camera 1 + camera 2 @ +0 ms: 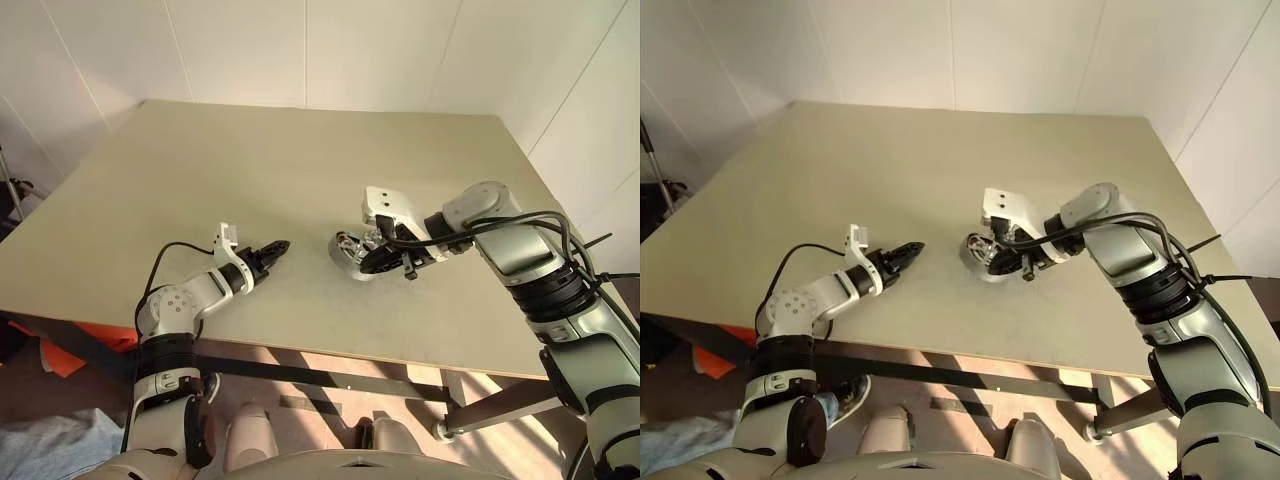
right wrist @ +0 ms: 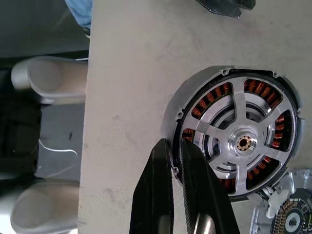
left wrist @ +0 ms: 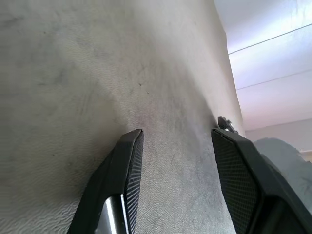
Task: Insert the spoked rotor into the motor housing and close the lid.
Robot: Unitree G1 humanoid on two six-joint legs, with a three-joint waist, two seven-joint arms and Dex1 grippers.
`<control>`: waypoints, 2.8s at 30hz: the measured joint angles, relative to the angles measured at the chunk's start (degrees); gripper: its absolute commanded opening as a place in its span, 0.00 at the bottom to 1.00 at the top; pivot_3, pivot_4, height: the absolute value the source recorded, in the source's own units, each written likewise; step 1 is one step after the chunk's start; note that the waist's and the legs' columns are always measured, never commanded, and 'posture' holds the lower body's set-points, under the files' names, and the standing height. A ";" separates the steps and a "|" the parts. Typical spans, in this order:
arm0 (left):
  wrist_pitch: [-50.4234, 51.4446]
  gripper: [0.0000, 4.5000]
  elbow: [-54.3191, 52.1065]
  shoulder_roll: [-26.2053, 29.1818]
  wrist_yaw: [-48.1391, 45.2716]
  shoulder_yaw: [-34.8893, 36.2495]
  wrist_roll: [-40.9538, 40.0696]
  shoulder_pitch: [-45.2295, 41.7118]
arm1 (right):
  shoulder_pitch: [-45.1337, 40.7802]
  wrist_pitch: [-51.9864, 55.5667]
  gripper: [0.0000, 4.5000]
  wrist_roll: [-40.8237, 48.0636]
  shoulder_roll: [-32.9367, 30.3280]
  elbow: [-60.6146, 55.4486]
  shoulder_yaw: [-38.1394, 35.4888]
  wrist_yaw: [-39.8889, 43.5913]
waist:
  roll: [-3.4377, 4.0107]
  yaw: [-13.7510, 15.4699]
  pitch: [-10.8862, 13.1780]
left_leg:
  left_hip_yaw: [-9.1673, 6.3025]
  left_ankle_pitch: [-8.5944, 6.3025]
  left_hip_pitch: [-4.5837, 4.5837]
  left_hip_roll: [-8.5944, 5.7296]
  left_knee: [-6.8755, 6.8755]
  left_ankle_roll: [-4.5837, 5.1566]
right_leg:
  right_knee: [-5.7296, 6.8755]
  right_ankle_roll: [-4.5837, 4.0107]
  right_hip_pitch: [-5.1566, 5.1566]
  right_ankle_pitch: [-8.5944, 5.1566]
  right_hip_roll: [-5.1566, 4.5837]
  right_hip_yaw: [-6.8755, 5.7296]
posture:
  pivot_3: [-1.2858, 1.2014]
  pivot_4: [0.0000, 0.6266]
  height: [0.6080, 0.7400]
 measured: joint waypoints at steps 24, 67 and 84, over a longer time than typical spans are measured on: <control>0.19 0.53 -7.07 -0.79 3.82 -0.25 -1.61 4.68 | -11.43 17.00 0.00 7.54 21.51 22.22 -3.92 -30.18 | -0.02 0.62 -0.01 | -0.09 0.28 0.23 -0.04 -0.23 -0.49 | 0.02 0.43 0.11 -0.22 0.01 0.01 | 0.52 0.00 1.00; 4.03 0.53 5.27 4.38 -11.11 -12.73 0.79 -8.27 | 22.85 35.94 0.52 41.93 16.46 -1.35 -59.79 -70.57 | 0.29 3.12 -0.22 | 0.05 0.59 0.52 -0.09 -0.60 -0.99 | 0.00 0.45 0.14 -0.19 0.04 0.15 | 0.52 0.00 1.00; 5.37 0.53 5.55 6.60 -11.88 -12.56 1.89 -8.97 | 28.35 35.20 0.52 58.86 24.73 -0.32 -60.78 -87.14 | 0.31 2.82 -0.36 | 0.04 0.59 0.54 -0.08 -0.63 -0.99 | -0.01 0.53 0.14 -0.24 0.04 0.13 | 0.52 0.00 1.00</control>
